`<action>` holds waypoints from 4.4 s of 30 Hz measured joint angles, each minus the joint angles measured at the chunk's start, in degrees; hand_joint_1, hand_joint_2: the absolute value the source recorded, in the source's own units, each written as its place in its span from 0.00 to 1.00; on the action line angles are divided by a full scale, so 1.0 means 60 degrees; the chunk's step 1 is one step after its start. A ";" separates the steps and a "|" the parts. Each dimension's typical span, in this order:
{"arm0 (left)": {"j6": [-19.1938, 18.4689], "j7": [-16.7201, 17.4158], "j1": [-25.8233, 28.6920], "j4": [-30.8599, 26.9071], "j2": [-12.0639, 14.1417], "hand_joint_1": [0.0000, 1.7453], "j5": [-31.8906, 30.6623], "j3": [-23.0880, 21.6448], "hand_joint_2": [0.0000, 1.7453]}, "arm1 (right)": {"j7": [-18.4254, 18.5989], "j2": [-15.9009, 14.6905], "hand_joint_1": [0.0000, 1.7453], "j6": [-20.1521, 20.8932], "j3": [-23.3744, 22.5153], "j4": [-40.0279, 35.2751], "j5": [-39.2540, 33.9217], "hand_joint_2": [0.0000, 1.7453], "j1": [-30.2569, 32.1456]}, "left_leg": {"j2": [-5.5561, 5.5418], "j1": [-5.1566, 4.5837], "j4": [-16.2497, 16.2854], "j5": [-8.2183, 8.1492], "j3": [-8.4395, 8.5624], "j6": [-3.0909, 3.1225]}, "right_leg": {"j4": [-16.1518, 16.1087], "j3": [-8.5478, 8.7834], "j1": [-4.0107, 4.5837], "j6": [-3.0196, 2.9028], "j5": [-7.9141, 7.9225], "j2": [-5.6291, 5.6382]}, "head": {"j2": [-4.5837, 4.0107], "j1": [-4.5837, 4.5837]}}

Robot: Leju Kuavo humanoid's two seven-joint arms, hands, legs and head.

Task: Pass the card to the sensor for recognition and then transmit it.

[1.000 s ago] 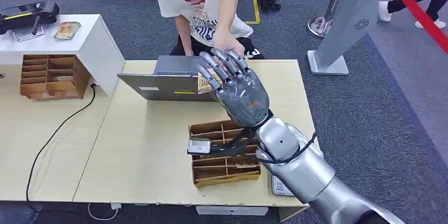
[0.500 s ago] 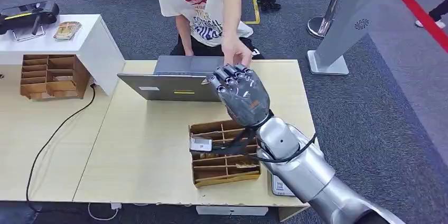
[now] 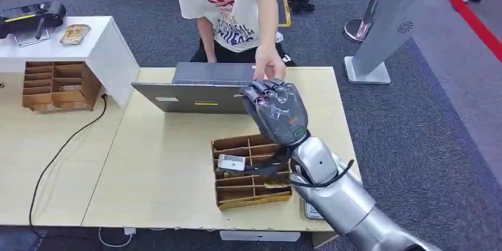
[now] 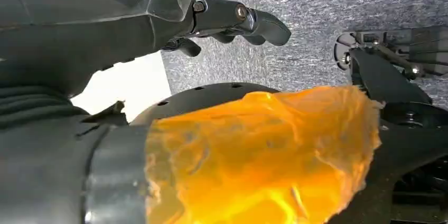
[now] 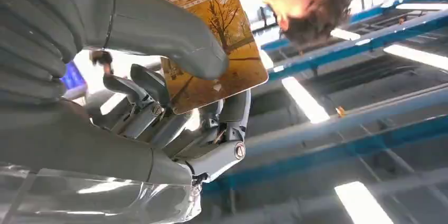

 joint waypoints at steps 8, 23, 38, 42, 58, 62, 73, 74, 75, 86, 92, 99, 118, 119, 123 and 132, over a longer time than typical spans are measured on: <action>0.0062 -0.0113 0.0025 0.0000 0.0000 0.00 0.0259 0.0007 0.00 | -0.0798 0.0273 1.00 0.0088 -0.0700 -0.1060 -0.2561 1.00 0.1164 | -0.0002 0.0000 -0.0001 -0.0001 -0.0002 0.0000 | 0.0000 -0.0002 0.0000 0.0001 -0.0002 -0.0001 | 0.0000 -0.0011; 0.0087 -0.0357 0.0127 0.0000 0.0015 0.00 0.0674 0.0197 0.00 | -0.1970 0.0441 1.00 0.2066 -0.2029 -0.2932 -0.7802 1.00 0.2860 | -0.0002 -0.0001 -0.0001 -0.0002 -0.0003 0.0001 | -0.0001 -0.0002 0.0000 0.0002 -0.0002 -0.0001 | 0.0000 -0.0004; 0.0055 -0.0583 0.0295 0.0000 0.0098 0.00 0.1085 0.0539 0.00 | -0.1690 0.0117 1.00 0.3778 -0.3015 -0.3260 -1.0490 1.00 0.4085 | -0.0003 -0.0001 -0.0001 -0.0006 -0.0005 0.0006 | -0.0004 -0.0002 0.0000 0.0004 -0.0004 -0.0004 | 0.0000 -0.0004; 0.0055 -0.0601 0.0329 0.0000 0.0113 0.00 0.1148 0.0616 0.00 | -0.1617 -0.0007 1.00 0.3953 -0.3308 -0.3256 -1.0869 1.00 0.4456 | -0.0002 -0.0002 -0.0001 -0.0011 -0.0004 0.0008 | -0.0004 -0.0003 0.0000 0.0004 -0.0004 -0.0004 | 0.0000 -0.0007; 0.0058 -0.0605 0.0362 0.0000 0.0120 0.00 0.1359 0.0856 0.00 | -0.1283 -0.0266 1.00 0.3716 -0.4720 -0.3103 -1.0247 1.00 0.5805 | -0.0002 -0.0002 -0.0001 -0.0017 -0.0005 0.0011 | -0.0006 -0.0003 0.0000 0.0005 -0.0006 -0.0005 | 0.0000 -0.0004; 0.0058 -0.0605 0.0368 0.0000 0.0149 0.00 0.1384 0.0907 0.00 | -0.1081 -0.0288 1.00 0.3778 -0.5071 -0.2954 -0.9896 1.00 0.6059 | -0.0002 -0.0002 -0.0001 -0.0020 -0.0005 0.0009 | -0.0006 -0.0003 0.0000 0.0005 -0.0007 -0.0004 | 0.0000 -0.0004; 0.0069 -0.0594 0.0399 0.0000 0.0186 0.00 0.1428 0.0973 0.00 | -0.0783 -0.0310 1.00 0.3774 -0.5377 -0.2338 -0.9032 1.00 0.6187 | -0.0001 -0.0001 -0.0002 -0.0019 -0.0005 0.0008 | -0.0006 -0.0003 0.0000 0.0005 -0.0007 -0.0003 | 0.0000 -0.0007; 0.0066 -0.0594 0.0401 0.0000 0.0186 0.00 0.1435 0.0976 0.00 | -0.0750 -0.0313 1.00 0.3770 -0.5377 -0.2294 -0.8927 1.00 0.6183 | -0.0001 -0.0001 -0.0002 -0.0019 -0.0005 0.0008 | -0.0006 -0.0003 0.0000 0.0005 -0.0007 -0.0003 | 0.0000 -0.0004; 0.0066 -0.0594 0.0401 0.0000 0.0186 0.00 0.1439 0.0976 0.00 | -0.0695 -0.0313 1.00 0.3770 -0.5377 -0.2254 -0.8817 1.00 0.6178 | -0.0001 -0.0001 -0.0002 -0.0019 -0.0005 0.0008 | -0.0006 -0.0003 0.0000 0.0005 -0.0007 -0.0003 | 0.0000 -0.0004; 0.0040 -0.0590 0.0403 0.0000 0.0186 0.00 0.1450 0.0980 0.00 | -0.0280 -0.0372 1.00 0.3708 -0.5380 -0.1690 -0.7812 1.00 0.6045 | -0.0001 -0.0002 -0.0002 -0.0019 -0.0006 0.0008 | -0.0006 -0.0003 0.0000 0.0006 -0.0007 -0.0003 | 0.0000 -0.0007; -0.0004 -0.0590 0.0403 0.0000 0.0186 0.00 0.1479 0.0983 0.00 | -0.0025 -0.0499 1.00 0.3690 -0.5384 -0.1570 -0.7149 1.00 0.5992 | -0.0001 -0.0002 -0.0001 -0.0019 -0.0006 0.0008 | -0.0006 -0.0003 0.0000 0.0006 -0.0007 -0.0003 | 0.0000 -0.0004; -0.0015 -0.0590 0.0403 0.0000 0.0189 0.00 0.1483 0.0984 0.00 | -0.0011 -0.0568 1.00 0.3687 -0.5384 -0.1500 -0.7084 1.00 0.5953 | -0.0001 -0.0002 -0.0002 -0.0019 -0.0006 0.0008 | -0.0006 -0.0003 0.0000 0.0006 -0.0007 -0.0003 | 0.0000 -0.0004; 0.0000 -0.0586 0.0404 0.0000 0.0186 0.00 0.1442 0.0987 0.00 | 0.0725 -0.0670 1.00 0.3435 -0.5238 -0.0793 -0.5306 1.00 0.5746 | -0.0001 -0.0002 -0.0001 -0.0020 -0.0006 0.0009 | -0.0006 -0.0003 0.0000 0.0007 -0.0007 -0.0003 | 0.0000 -0.0004; 0.0000 -0.0586 0.0404 0.0000 0.0186 0.00 0.1442 0.0987 0.00 | 0.0780 -0.0674 1.00 0.3406 -0.5231 -0.0768 -0.5244 1.00 0.5751 | -0.0001 -0.0002 -0.0001 -0.0020 -0.0006 0.0009 | -0.0006 -0.0003 0.0000 0.0007 -0.0007 -0.0003 | 0.0000 -0.0004; 0.0000 -0.0579 0.0404 0.0000 0.0186 0.00 0.1421 0.0987 0.00 | 0.0867 -0.0729 1.00 0.3304 -0.5209 -0.0655 -0.5029 1.00 0.5758 | -0.0001 -0.0002 -0.0001 -0.0020 -0.0005 0.0009 | -0.0007 -0.0003 0.0000 0.0007 -0.0008 -0.0003 | 0.0000 -0.0004; 0.0029 -0.0565 0.0403 0.0000 0.0186 0.00 0.1381 0.0987 0.00 | 0.1195 -0.0856 1.00 0.2998 -0.5071 -0.0440 -0.4344 1.00 0.5781 | -0.0001 -0.0002 -0.0001 -0.0021 -0.0004 0.0011 | -0.0008 -0.0003 0.0000 0.0007 -0.0008 -0.0002 | 0.0000 -0.0007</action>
